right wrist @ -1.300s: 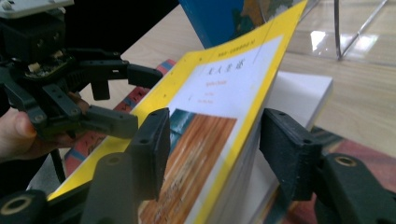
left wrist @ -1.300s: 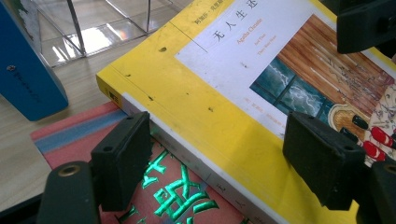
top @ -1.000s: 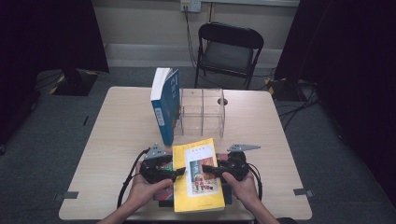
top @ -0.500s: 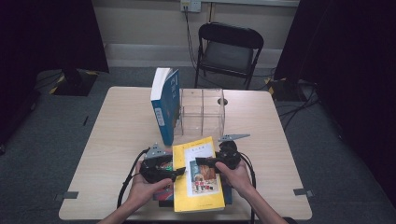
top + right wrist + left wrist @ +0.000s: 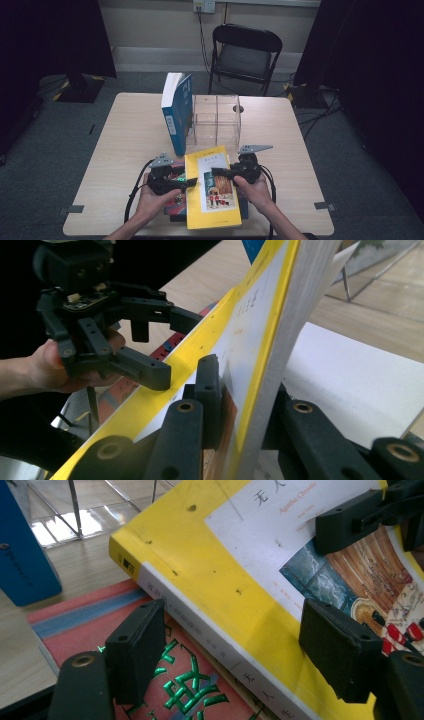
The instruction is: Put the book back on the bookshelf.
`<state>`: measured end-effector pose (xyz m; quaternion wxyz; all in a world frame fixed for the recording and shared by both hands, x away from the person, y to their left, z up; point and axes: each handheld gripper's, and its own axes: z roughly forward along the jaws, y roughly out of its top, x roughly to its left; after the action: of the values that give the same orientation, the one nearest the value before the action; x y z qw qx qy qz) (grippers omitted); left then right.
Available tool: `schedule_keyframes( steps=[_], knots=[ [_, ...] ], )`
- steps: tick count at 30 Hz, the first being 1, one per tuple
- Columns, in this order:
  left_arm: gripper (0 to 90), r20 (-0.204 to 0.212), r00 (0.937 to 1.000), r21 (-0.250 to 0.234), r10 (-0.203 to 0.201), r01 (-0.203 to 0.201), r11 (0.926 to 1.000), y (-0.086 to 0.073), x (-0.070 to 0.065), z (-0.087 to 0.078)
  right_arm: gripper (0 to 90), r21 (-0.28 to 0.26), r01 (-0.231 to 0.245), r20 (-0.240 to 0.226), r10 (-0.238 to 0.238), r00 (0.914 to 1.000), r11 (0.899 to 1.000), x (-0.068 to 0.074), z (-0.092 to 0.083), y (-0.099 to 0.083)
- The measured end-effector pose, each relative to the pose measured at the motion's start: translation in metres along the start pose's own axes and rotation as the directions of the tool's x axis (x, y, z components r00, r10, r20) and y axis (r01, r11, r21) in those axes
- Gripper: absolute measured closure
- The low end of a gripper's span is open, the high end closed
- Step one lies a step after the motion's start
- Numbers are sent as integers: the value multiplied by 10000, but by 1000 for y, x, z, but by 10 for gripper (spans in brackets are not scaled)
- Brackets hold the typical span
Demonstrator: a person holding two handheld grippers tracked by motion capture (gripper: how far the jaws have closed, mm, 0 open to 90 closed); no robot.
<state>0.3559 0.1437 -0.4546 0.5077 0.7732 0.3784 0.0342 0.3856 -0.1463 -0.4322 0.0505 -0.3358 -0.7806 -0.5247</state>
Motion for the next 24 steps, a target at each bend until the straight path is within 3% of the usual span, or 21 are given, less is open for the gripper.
schedule_keyframes(
  steps=[6,10,17,24],
  knots=[
    [279,524,9984,102,-212,207,9997,2,0,1,781,-124,222,-16,-222,9998,9997,7,-7,0],
    [283,611,9977,197,-300,288,9994,5,-1,2,785,-161,268,2,-268,9996,9995,10,-9,1],
    [317,1149,9915,206,-618,598,9980,6,2,1,791,-200,624,-21,-625,9980,9979,20,-11,5],
    [327,1045,9942,-19,-247,250,9997,11,-4,-6,803,-400,979,-85,-984,9951,9944,30,-16,12]
  ],
)
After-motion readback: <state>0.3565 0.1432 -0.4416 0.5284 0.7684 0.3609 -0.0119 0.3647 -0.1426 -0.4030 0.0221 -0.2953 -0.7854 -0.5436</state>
